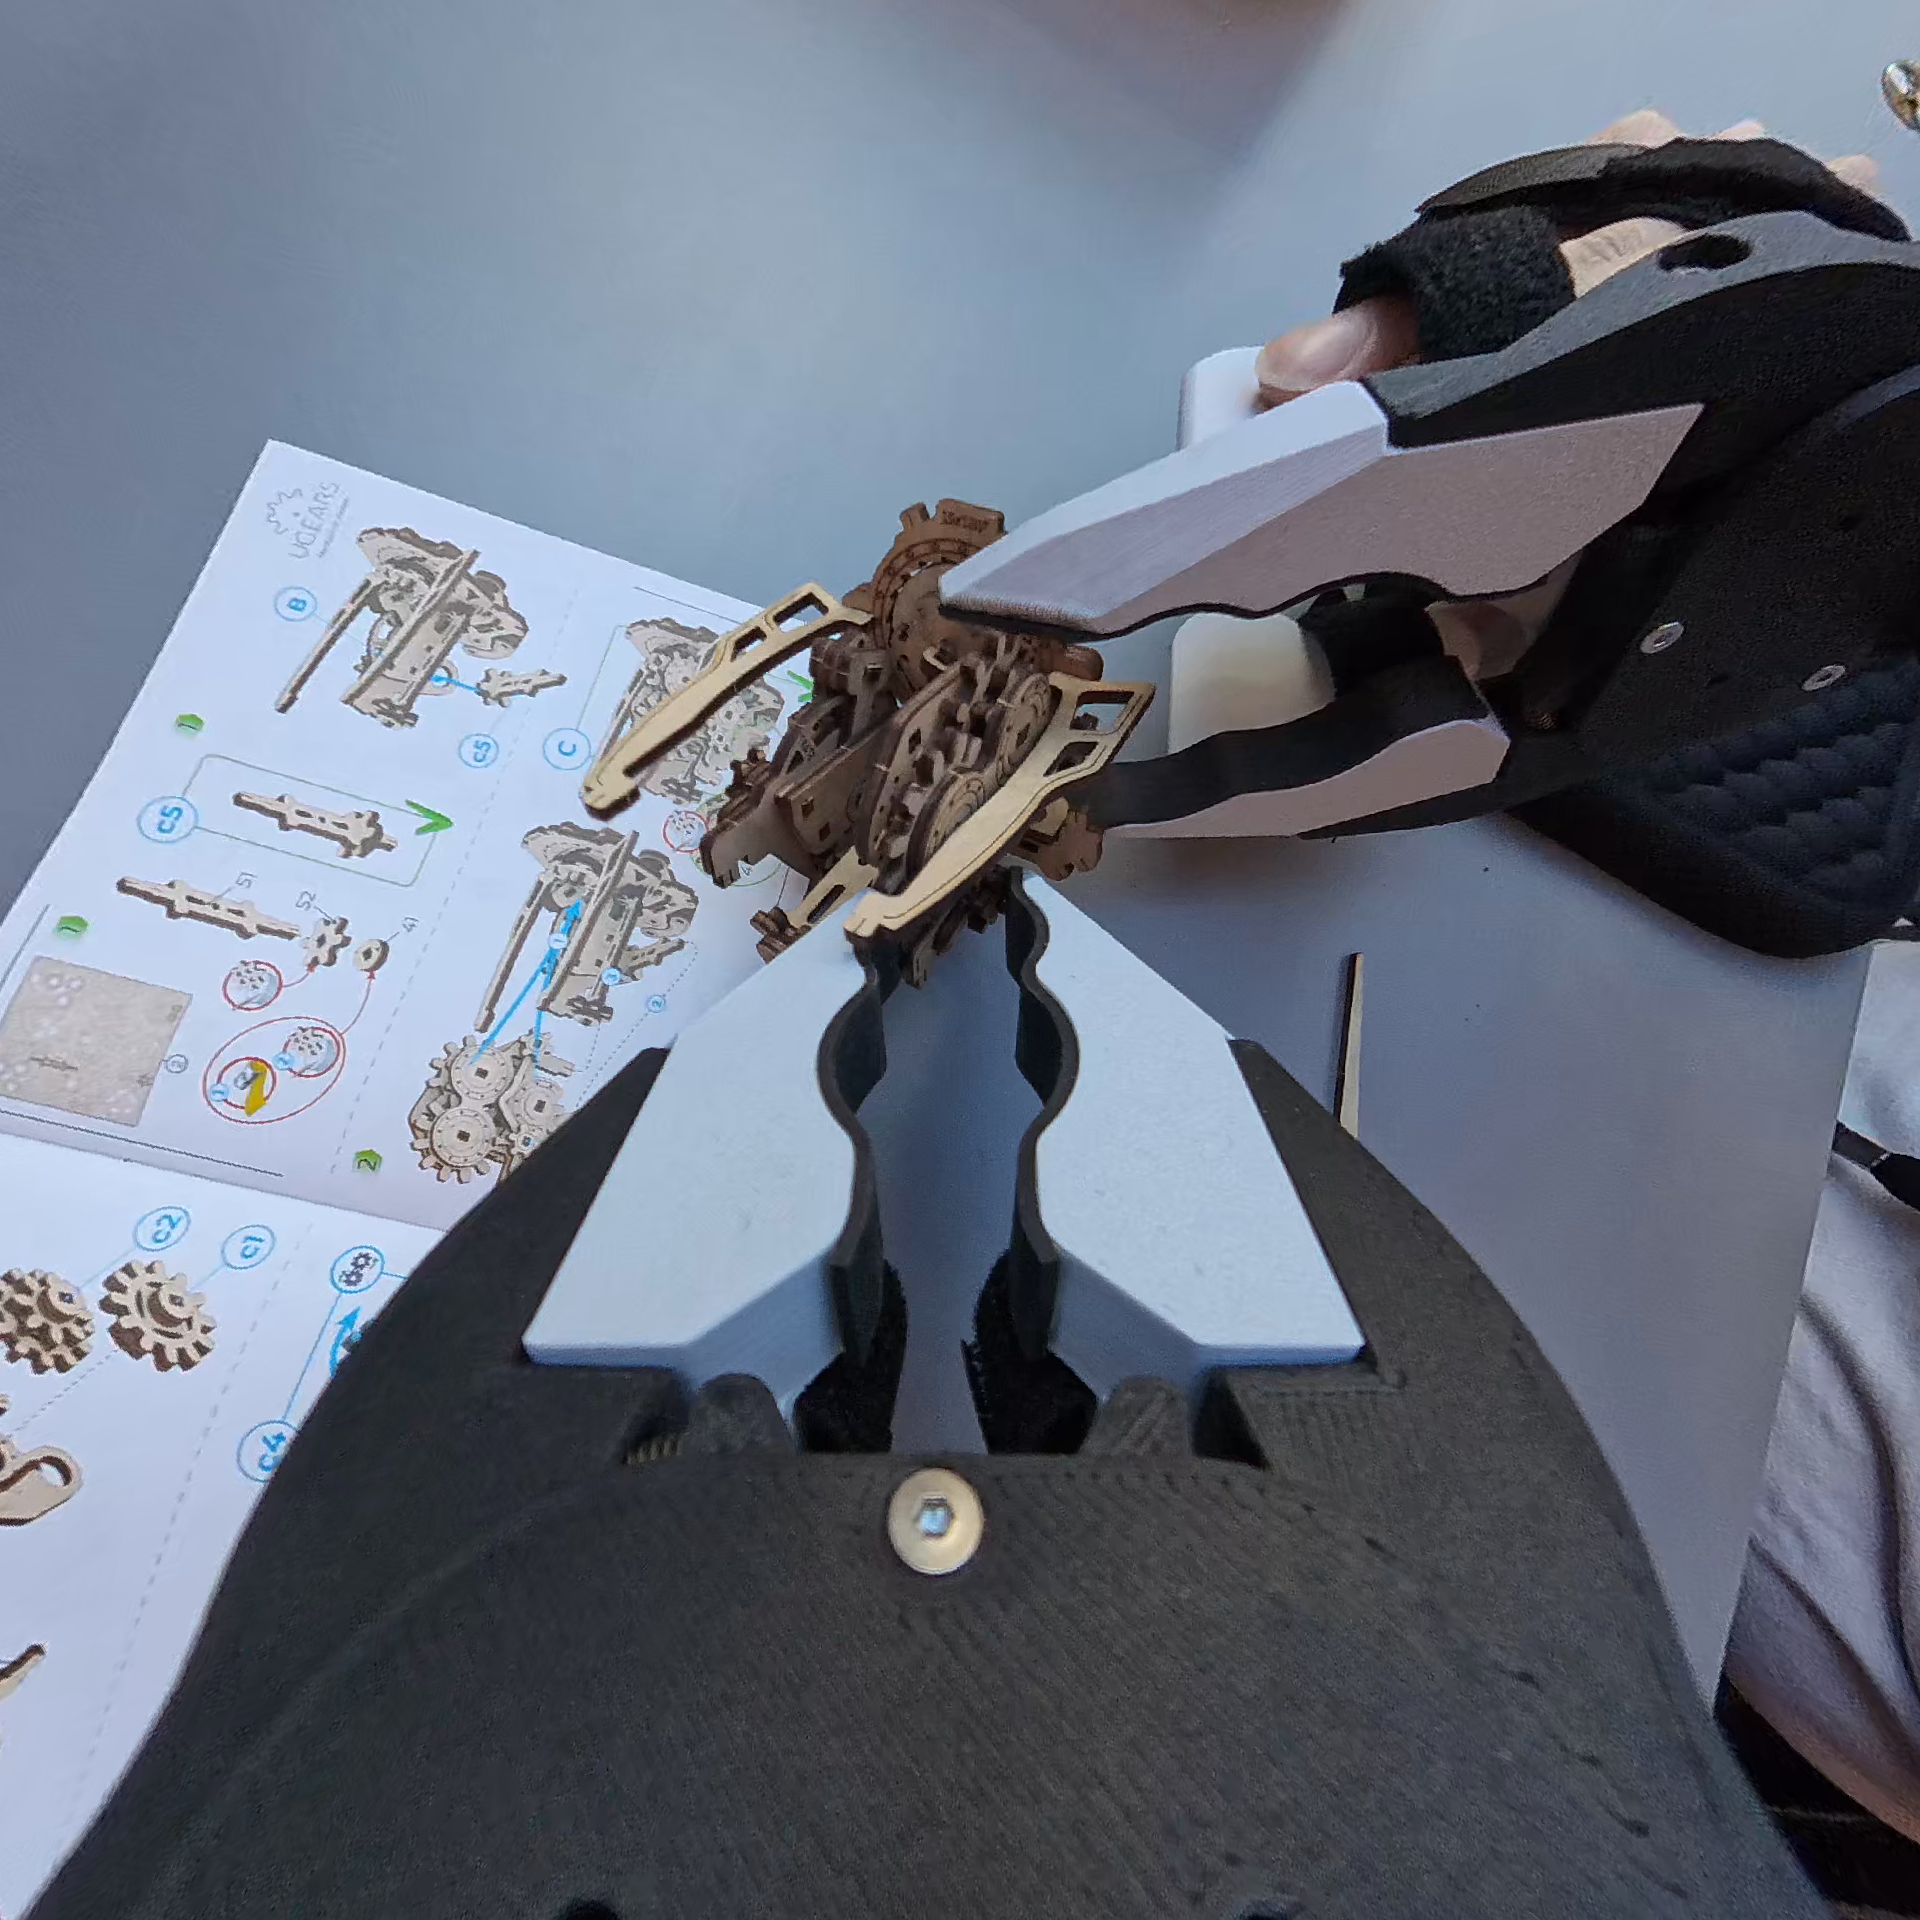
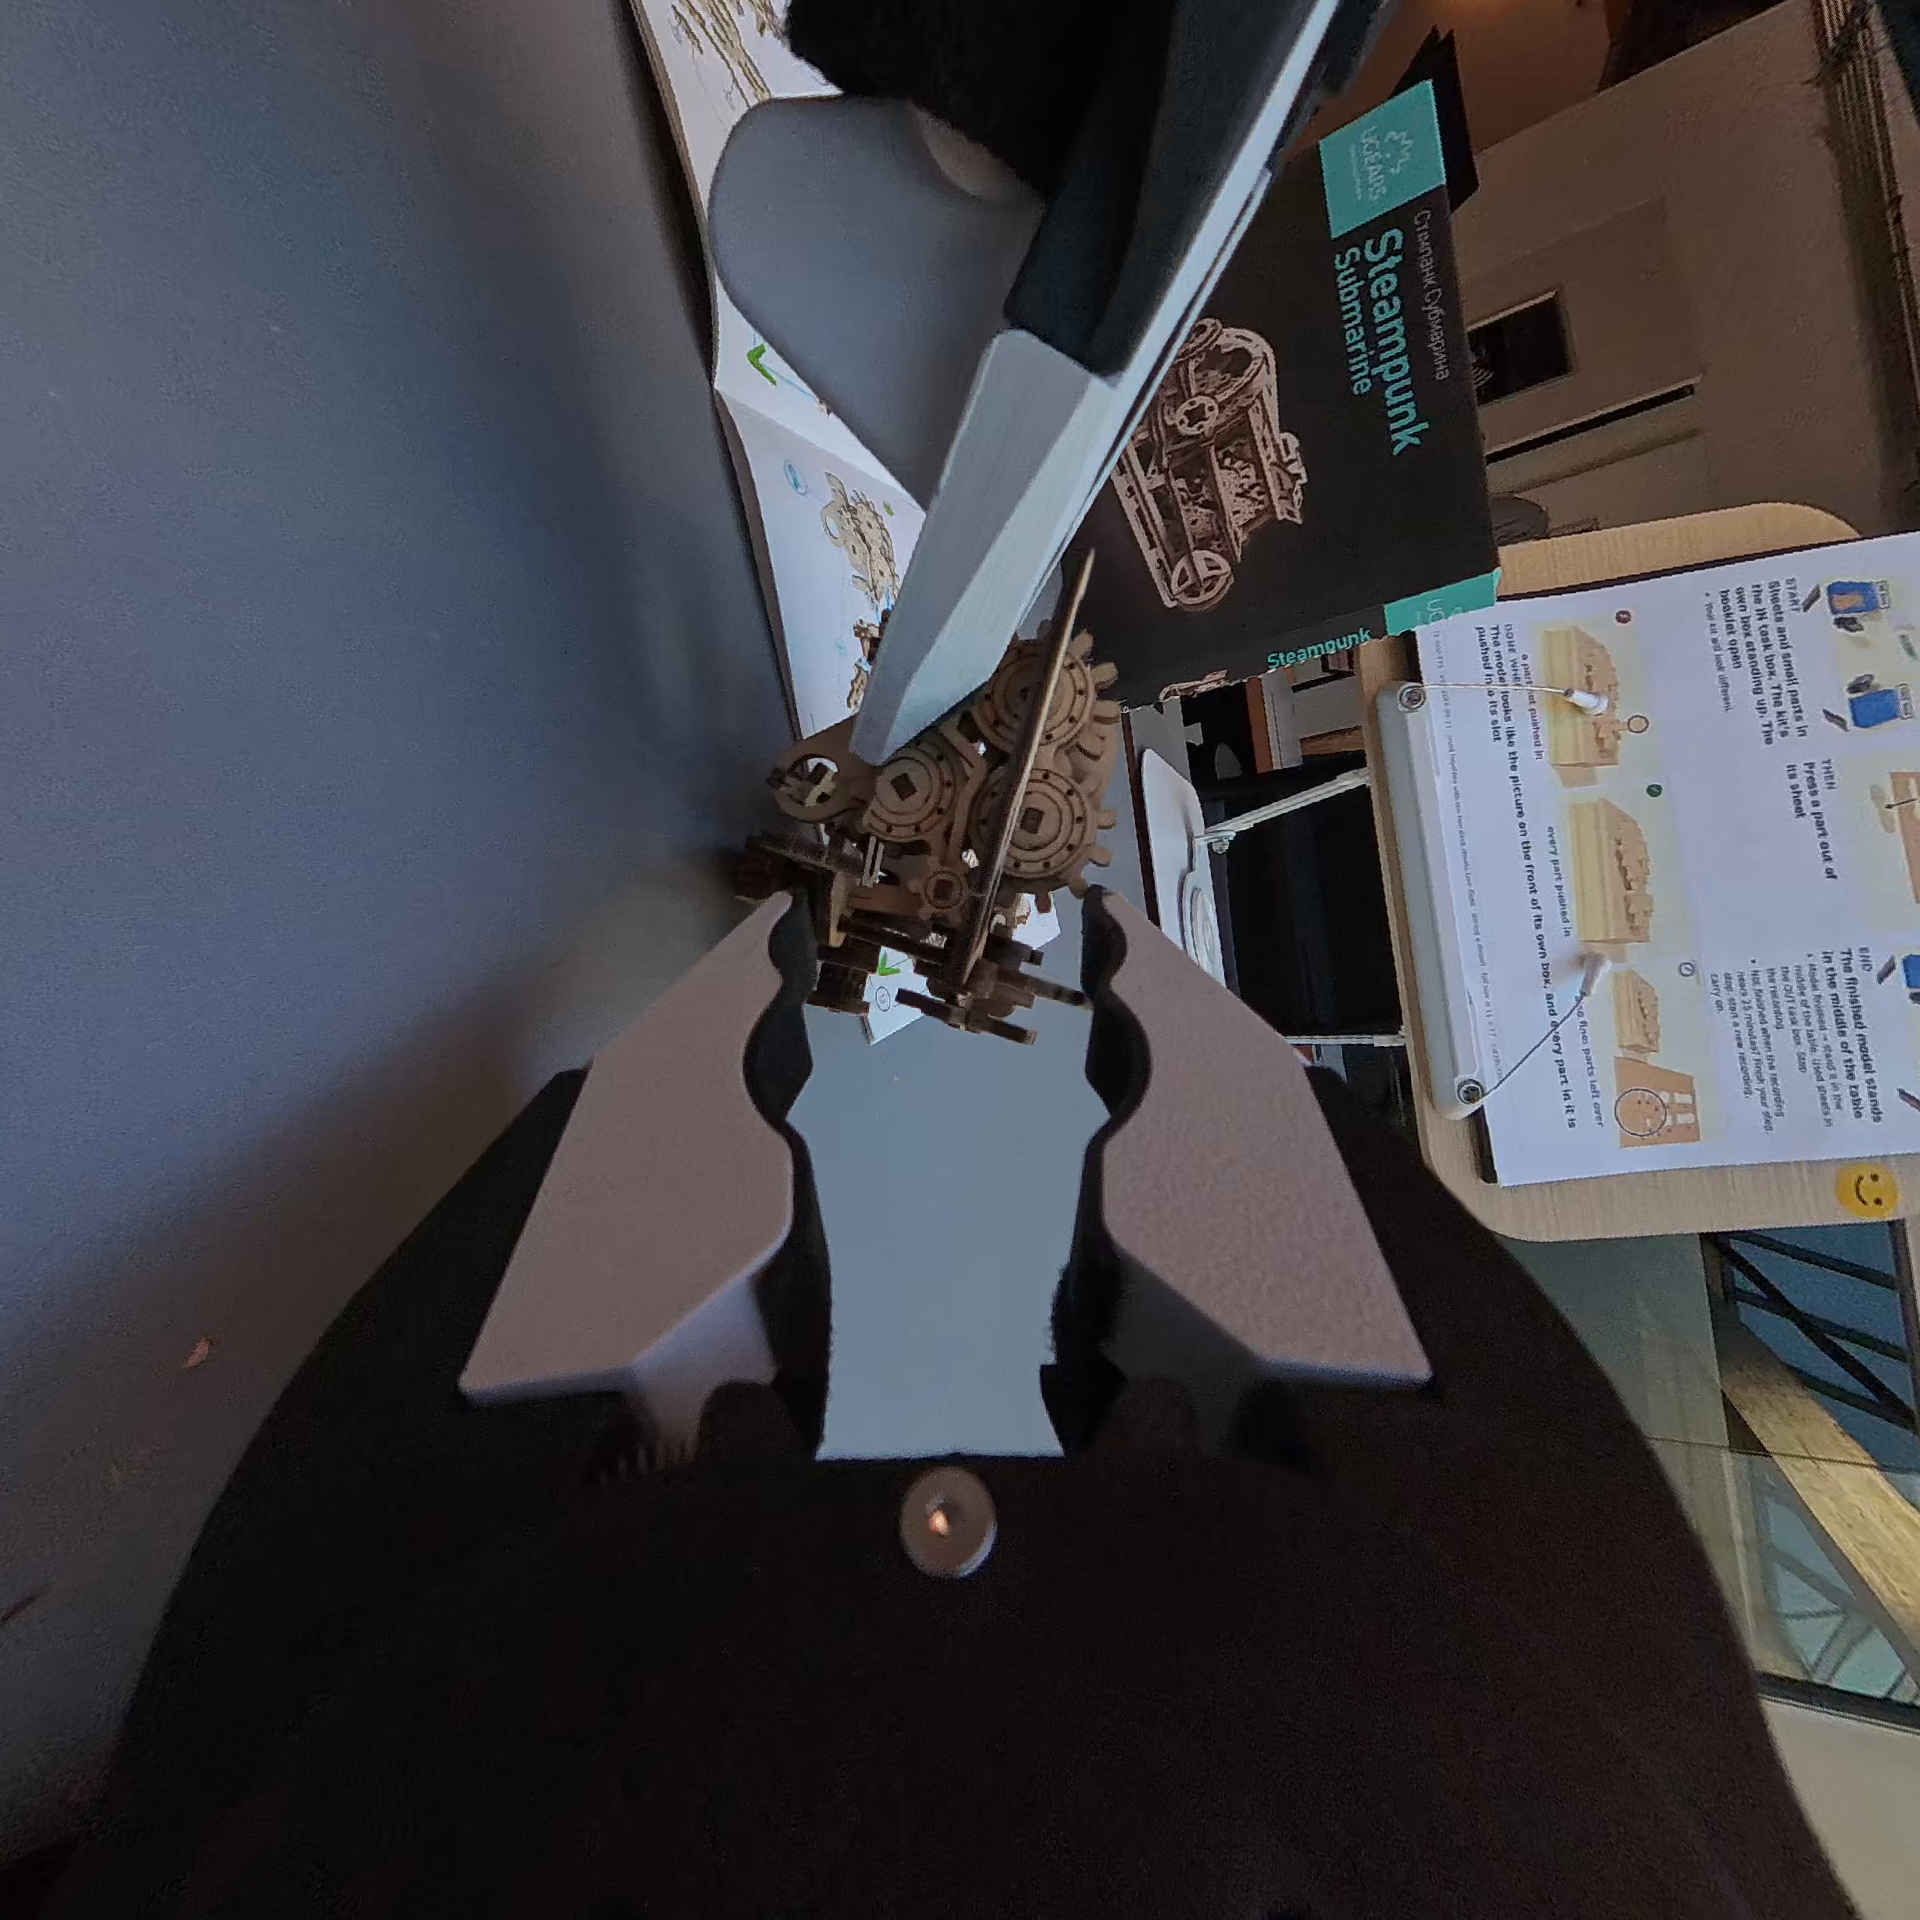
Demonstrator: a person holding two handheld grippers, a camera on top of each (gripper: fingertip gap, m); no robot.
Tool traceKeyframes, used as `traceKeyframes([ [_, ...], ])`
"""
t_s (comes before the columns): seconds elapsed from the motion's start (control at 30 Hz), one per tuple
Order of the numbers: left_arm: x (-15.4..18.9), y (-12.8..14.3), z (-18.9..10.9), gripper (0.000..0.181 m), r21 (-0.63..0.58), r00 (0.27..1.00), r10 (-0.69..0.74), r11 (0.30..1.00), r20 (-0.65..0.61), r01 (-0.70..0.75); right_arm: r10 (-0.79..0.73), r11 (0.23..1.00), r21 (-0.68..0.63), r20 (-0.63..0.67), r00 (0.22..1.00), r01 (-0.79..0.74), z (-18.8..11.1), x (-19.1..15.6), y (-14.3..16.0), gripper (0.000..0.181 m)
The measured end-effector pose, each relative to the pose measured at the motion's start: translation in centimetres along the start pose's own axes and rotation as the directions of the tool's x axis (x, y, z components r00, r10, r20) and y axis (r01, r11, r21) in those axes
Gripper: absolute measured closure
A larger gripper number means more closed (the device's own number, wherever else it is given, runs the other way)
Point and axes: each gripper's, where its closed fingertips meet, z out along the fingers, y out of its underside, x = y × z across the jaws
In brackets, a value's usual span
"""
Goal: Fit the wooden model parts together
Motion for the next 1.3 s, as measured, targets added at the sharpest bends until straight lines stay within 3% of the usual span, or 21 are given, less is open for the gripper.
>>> traceKeyframes([
  [0.23, -0.06, -0.05, 0.05, 0.163, 0.003, 1.000, -0.007, 1.000, -0.002, 0.007, 0.059, 0.998, -0.013, 0.024, 0.998, -0.059, 0.05, -0.21, 0.29, 0.143],
  [0.43, -0.09, -0.06, 0.06, 0.163, 0.009, 1.000, -0.012, 1.000, -0.002, 0.012, 0.051, 0.999, -0.009, 0.021, 0.998, -0.051, 0.17, -0.16, 0.25, 0.142],
  [0.57, 0.05, -0.05, 0.14, 0.163, 0.001, 1.000, -0.005, 1.000, -0.005, 0.005, -0.037, 0.999, -0.033, -0.017, 0.999, 0.036, 0.21, -0.17, 0.32, 0.141],
  [0.67, 0.08, -0.10, 0.13, 0.163, 0.004, 1.000, -0.007, 1.000, -0.003, 0.007, 0.017, 1.000, -0.026, 0.009, 1.000, -0.017, 0.22, -0.18, 0.39, 0.142],
  [1.3, 0.20, 0.10, 0.19, 0.163, 0.010, 1.000, -0.006, 1.000, -0.001, 0.006, 0.007, 1.000, -0.025, 0.003, 1.000, -0.007, 0.18, -0.20, 0.29, 0.145],
])
